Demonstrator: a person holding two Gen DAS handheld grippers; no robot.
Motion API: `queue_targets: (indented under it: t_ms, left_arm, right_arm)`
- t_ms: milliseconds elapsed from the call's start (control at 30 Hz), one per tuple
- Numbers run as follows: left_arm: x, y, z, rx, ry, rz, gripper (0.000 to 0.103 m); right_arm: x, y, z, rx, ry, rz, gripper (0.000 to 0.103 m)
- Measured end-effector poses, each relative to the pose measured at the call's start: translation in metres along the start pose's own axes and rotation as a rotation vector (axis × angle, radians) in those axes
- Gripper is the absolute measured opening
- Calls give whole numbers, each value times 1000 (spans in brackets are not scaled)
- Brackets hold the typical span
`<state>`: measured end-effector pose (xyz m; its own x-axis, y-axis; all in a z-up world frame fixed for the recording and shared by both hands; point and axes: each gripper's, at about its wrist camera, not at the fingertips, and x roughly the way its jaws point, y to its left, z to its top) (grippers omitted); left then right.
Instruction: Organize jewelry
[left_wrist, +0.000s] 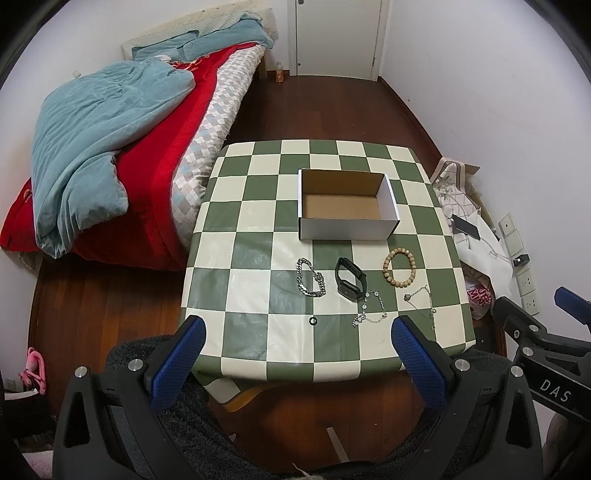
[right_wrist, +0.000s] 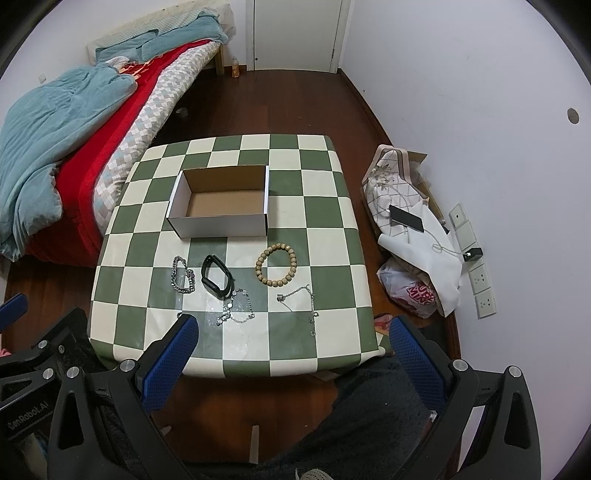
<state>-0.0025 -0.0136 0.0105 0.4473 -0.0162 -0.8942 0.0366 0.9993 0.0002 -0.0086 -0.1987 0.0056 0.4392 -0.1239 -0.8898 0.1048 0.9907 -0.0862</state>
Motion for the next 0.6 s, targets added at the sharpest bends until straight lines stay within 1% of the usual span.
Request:
queue_targets:
  t_ms: [500, 600]
  left_arm:
    - [-1, 1, 0, -1, -2, -2, 102]
    - [-1, 2, 0, -3, -1, -3, 102]
  right_arm:
    - [-1, -1, 0, 2, -2, 1, 103]
    - [-3, 0, 5, 1, 0, 1, 103]
